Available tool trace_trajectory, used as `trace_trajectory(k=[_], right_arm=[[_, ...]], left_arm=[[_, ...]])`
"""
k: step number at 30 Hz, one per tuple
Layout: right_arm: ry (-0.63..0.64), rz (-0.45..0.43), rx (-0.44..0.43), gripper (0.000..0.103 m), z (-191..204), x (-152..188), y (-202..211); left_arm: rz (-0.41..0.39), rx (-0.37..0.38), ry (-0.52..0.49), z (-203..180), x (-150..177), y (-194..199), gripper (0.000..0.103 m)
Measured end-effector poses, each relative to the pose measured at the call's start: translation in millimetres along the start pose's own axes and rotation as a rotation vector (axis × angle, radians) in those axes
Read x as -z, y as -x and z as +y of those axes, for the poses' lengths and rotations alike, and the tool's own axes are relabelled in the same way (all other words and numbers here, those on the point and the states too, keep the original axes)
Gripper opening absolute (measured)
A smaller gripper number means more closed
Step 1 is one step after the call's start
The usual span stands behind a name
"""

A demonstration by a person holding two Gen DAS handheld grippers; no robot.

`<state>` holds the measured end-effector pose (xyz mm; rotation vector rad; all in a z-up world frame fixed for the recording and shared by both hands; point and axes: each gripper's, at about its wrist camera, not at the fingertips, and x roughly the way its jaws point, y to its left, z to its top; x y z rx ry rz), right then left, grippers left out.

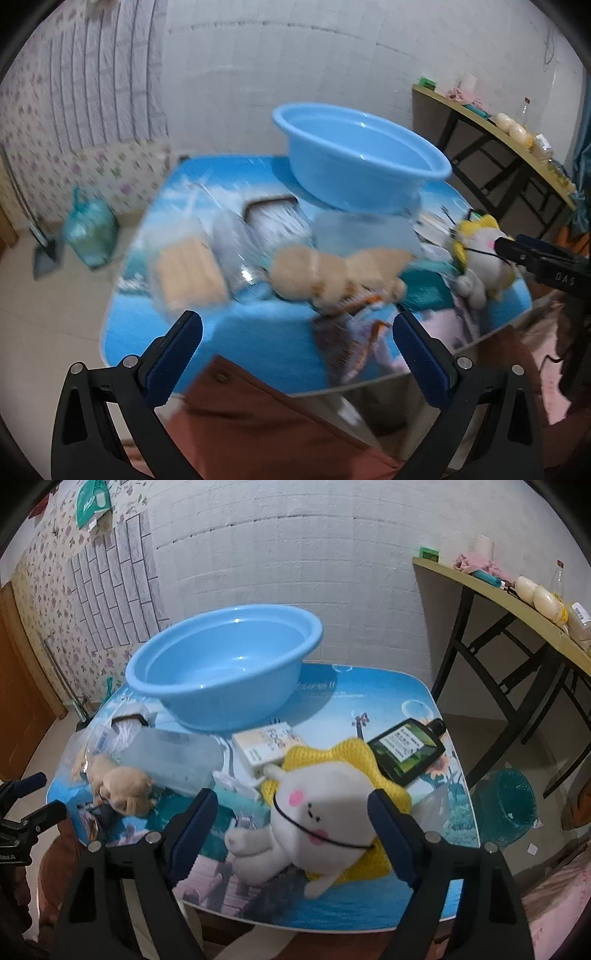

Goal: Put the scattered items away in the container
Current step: 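Grasp the white plush toy with the right tool while the left grasps the snack packet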

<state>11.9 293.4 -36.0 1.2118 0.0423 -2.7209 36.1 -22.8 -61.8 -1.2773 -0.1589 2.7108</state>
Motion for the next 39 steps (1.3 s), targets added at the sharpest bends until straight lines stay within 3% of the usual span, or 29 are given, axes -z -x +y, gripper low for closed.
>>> trace_trajectory(k=[20, 25, 30, 33, 38, 39], right_arm=[[-0.013, 0.016, 0.021, 0.084, -15, 12, -7], [-0.025, 0.014, 0.031, 0.084, -19, 13, -13], [-0.013, 0.024, 0.02, 0.084, -16, 16, -17], [-0.005, 0.022, 0.028, 0.084, -14, 17, -19], [0.001, 0.027, 0.046, 0.084, -14, 19, -22], [0.0, 0.028, 0.049, 0.084, -14, 19, -23]], left_arm=[[0.108, -0.007, 0.007, -20, 6, -41, 0.1], [0.153, -0.084, -0.016, -22, 6, -52, 0.101], [0.161, -0.128, -0.059, -27, 9, -56, 0.103], [0.159, -0.138, -0.036, -25, 9, -55, 0.103], [0.136, -0.084, 0.009, -18, 8, -49, 0.103], [0.12, -0.07, 0.029, -15, 8, -46, 0.097]])
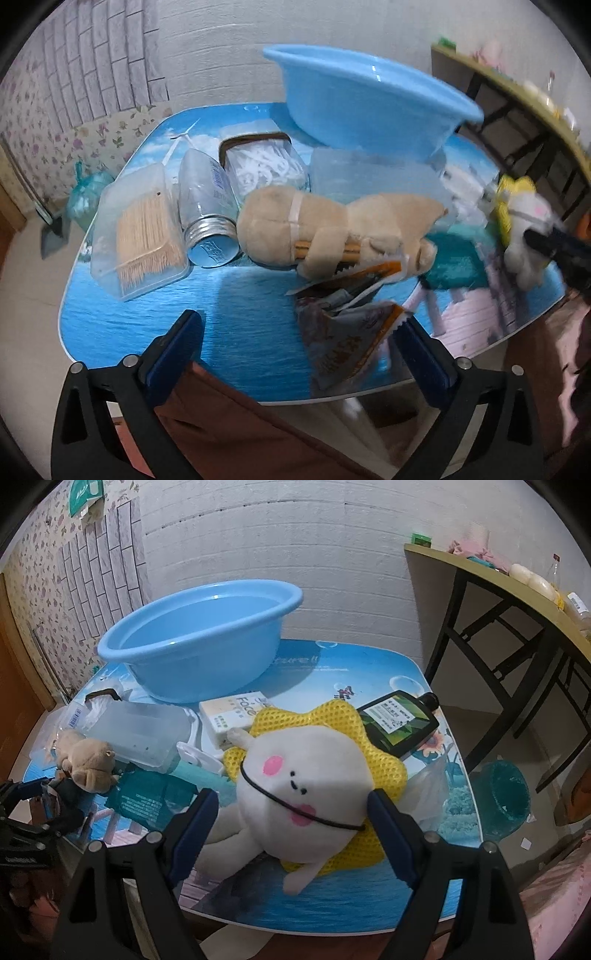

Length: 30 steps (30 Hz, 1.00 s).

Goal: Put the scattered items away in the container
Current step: 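Grasp the white plush toy with the right tool while the left grasps the snack packet, then carry the plush toy and snack packet into the blue basin and release both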

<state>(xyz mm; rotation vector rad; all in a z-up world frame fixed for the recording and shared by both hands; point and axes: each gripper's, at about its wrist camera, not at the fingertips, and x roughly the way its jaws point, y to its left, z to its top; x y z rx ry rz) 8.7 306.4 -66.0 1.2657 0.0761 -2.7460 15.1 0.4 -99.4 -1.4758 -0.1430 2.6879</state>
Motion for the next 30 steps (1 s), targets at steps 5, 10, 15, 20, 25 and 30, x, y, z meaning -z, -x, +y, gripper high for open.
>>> trace_trajectory(k=[5, 10, 15, 20, 25, 30], right_arm=[[-0.031, 0.002, -0.003, 0.084, -4, 2, -1], [-0.019, 0.001, 0.011, 0.08, -3, 3, -2], [-0.068, -0.045, -0.037, 0.057, -13, 3, 10], [-0.072, -0.111, -0.066, 0.057, -13, -2, 27], [-0.05, -0.154, -0.128, 0.057, -4, -9, 40], [-0.029, -0.177, -0.169, 0.057, 6, -14, 49]], left_arm=[[-0.037, 0.053, -0.01, -3, 1, 6, 0.04], [-0.038, 0.066, 0.0, -4, 4, 6, 0.025], [-0.039, 0.076, 0.005, -1, 7, 11, 0.022], [-0.093, 0.08, -0.004, -1, 4, 31, 0.022], [-0.166, 0.06, -0.034, -4, -6, 54, 0.022], [-0.222, 0.069, -0.032, -3, -19, 71, 0.022]])
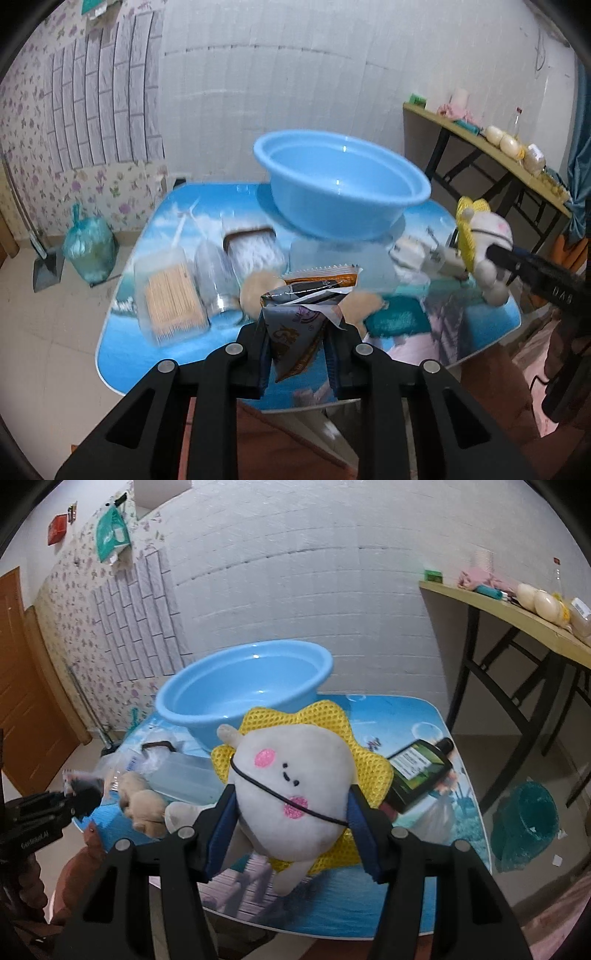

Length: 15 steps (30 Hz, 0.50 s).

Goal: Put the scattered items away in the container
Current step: 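Carry the plush toy and snack packet into the blue basin and release both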

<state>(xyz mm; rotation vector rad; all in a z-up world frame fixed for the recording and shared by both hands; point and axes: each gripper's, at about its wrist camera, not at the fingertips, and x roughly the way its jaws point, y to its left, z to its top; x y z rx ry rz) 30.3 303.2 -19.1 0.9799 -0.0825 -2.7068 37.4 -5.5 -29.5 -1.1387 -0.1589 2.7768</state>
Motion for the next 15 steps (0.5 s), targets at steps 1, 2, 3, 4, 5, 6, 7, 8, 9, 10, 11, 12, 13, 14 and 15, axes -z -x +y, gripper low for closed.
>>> trace_trajectory(k=[1, 2, 3, 4, 5, 6, 7, 8, 9, 10, 11, 12, 13, 14, 15], right_arm=[[0.001, -0.004, -0.008, 0.057, 2, -2, 1], [0.003, -0.008, -0.013, 0.057, 2, -4, 1], [0.006, -0.013, -0.019, 0.057, 4, -7, 1], [0.008, -0.018, -0.024, 0.057, 5, -11, 2], [0.009, -0.025, -0.027, 0.057, 6, -14, 2], [0.013, -0.031, -0.031, 0.057, 8, -17, 3], [0.018, -0.039, -0.036, 0.057, 10, -22, 3], [0.023, -0.052, -0.044, 0.057, 12, -28, 4], [0.027, -0.062, -0.053, 0.057, 15, -32, 4], [0.031, -0.07, -0.06, 0.057, 16, -37, 4], [0.033, -0.081, -0.063, 0.057, 18, -41, 4], [0.035, -0.089, -0.065, 0.057, 19, -45, 3], [0.033, -0.098, -0.07, 0.057, 19, -50, 2], [0.03, -0.105, -0.076, 0.057, 20, -53, 1], [0.029, -0.106, -0.079, 0.057, 20, -57, -1]], left_arm=[[-0.008, 0.011, 0.008, 1, -6, 2, 0.022], [-0.014, 0.018, 0.013, 0, -9, 3, 0.022], [-0.022, 0.023, 0.014, 0, -13, 4, 0.022], [-0.031, 0.024, 0.01, -2, -18, 4, 0.022], [-0.04, 0.027, 0.003, -5, -23, 4, 0.022], [-0.049, 0.031, -0.006, -7, -29, 4, 0.022], [-0.055, 0.035, -0.011, -9, -34, 3, 0.022], [-0.065, 0.042, -0.016, -11, -40, 2, 0.022], [-0.075, 0.049, -0.021, -13, -45, 2, 0.022], [-0.085, 0.054, -0.028, -15, -53, 0, 0.022], [-0.089, 0.056, -0.034, -17, -57, -2, 0.022], [-0.091, 0.057, -0.044, -19, -63, -5, 0.022], [-0.091, 0.057, -0.056, -22, -67, -8, 0.022], [-0.09, 0.057, -0.071, -25, -72, -12, 0.022], [-0.089, 0.057, -0.083, -27, -76, -17, 0.022]])
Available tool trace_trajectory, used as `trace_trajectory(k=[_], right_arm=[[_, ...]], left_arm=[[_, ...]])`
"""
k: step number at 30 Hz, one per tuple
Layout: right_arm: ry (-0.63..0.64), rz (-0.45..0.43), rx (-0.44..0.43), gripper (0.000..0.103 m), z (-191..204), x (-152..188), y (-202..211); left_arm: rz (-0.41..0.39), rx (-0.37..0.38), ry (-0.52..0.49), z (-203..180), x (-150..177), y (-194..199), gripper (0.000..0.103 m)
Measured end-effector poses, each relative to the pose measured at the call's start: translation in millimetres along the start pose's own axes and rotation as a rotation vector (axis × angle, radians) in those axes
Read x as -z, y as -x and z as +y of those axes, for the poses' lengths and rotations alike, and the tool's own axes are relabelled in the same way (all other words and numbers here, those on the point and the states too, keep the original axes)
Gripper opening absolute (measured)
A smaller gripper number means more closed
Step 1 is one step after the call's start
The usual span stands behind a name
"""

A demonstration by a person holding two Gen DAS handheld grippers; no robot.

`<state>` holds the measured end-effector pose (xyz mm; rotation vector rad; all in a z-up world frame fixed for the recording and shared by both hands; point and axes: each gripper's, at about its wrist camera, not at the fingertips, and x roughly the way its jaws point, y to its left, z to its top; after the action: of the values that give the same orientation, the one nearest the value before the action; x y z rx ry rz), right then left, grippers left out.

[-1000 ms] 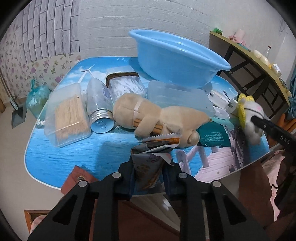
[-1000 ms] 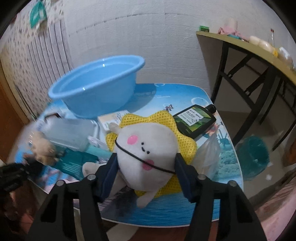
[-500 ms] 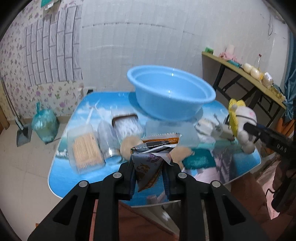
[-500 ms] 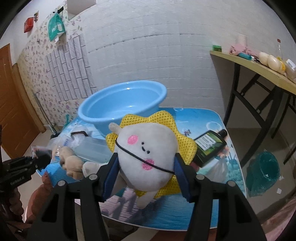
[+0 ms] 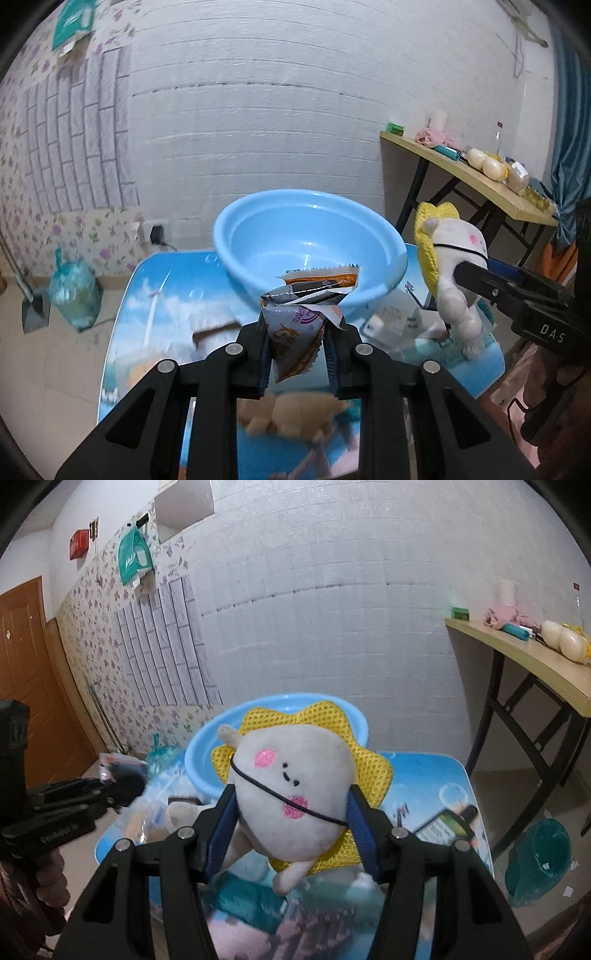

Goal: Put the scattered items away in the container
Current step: 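Carry the plush toy and snack packet into the blue basin and release both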

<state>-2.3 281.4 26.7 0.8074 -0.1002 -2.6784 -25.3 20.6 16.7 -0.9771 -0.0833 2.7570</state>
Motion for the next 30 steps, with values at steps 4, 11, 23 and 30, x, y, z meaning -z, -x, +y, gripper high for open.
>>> trace_trajectory(k=[4, 11, 23, 30], right_arm=[[0.001, 0.013, -0.012, 0.057, -1, -9, -16], [0.009, 0.027, -0.029, 0.057, -6, -23, -47], [0.01, 0.069, -0.046, 0.061, -13, -32, -95], [0.002, 0.103, -0.041, 0.063, -12, -33, -112]], left_arm=[[0.016, 0.005, -0.017, -4, -11, -17, 0.022], [0.041, -0.001, -0.037, -1, -30, -49, 0.022], [0.115, 0.0, -0.054, 0, -42, -101, 0.025], [0.169, 0.012, -0.017, 11, -40, -114, 0.031]])
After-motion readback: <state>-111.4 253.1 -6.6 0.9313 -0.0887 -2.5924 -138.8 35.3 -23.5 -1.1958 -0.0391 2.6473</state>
